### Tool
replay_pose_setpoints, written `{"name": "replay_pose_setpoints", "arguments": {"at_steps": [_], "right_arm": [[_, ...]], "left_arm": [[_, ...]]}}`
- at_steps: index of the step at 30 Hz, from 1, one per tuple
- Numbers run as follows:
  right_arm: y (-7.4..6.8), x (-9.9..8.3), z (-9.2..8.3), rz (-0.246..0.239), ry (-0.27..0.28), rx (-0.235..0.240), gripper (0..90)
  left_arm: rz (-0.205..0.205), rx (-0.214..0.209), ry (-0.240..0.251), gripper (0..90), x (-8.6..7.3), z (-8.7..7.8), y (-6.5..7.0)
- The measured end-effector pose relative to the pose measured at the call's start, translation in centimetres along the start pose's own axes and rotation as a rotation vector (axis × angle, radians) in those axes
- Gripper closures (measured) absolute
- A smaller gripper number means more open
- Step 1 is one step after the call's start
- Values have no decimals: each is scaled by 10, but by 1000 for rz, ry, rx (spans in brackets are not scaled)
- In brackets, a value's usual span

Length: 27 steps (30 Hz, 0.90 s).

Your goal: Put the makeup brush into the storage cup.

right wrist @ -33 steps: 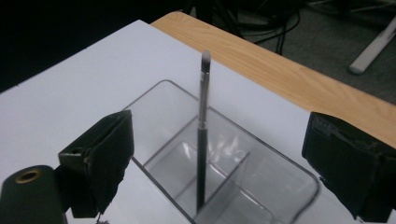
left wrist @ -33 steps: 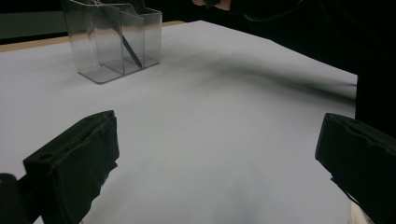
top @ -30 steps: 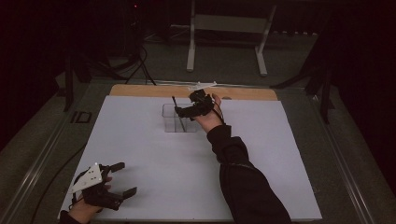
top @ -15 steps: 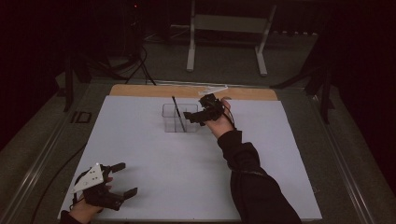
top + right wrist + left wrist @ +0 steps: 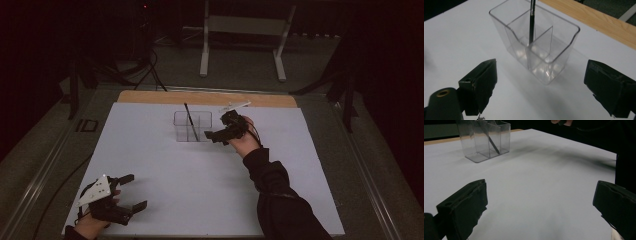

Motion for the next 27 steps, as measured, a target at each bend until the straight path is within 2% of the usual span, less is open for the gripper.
{"name": "replay_pose_setpoints", "arguments": {"at_steps": [5, 6, 9, 13, 19, 22, 27], "right_arm": [[-4, -10, -7, -11, -2, 12, 115], [-6, -15, -10, -22, -1, 38, 115], [-9, -22, -13, -32, -4, 58, 115], [-10, -35, -16, -53, -18, 32, 110], [-11, -46, -20, -41, -17, 56, 109], [-14, -58, -22, -39, -17, 77, 109], [-15, -75, -26, -24, -21, 87, 108]], "left_arm": [[1, 1, 0, 10, 0, 0, 0], [2, 0, 0, 10, 0, 0, 0], [2, 1, -1, 10, 0, 0, 0], [3, 1, -2, 10, 0, 0, 0], [3, 2, -3, 9, 0, 0, 0], [0, 1, -2, 9, 0, 0, 0], [4, 2, -2, 9, 0, 0, 0]]}}
Point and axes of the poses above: each handheld gripper's, and its own axes: z roughly forward along the jaws, x roughly out of its top, y roughly to its right, the point moved 6 cm from there along z, roughly forward along the jaws, and after that the axes turned 11 degrees about -y, right-handed, at the moved point
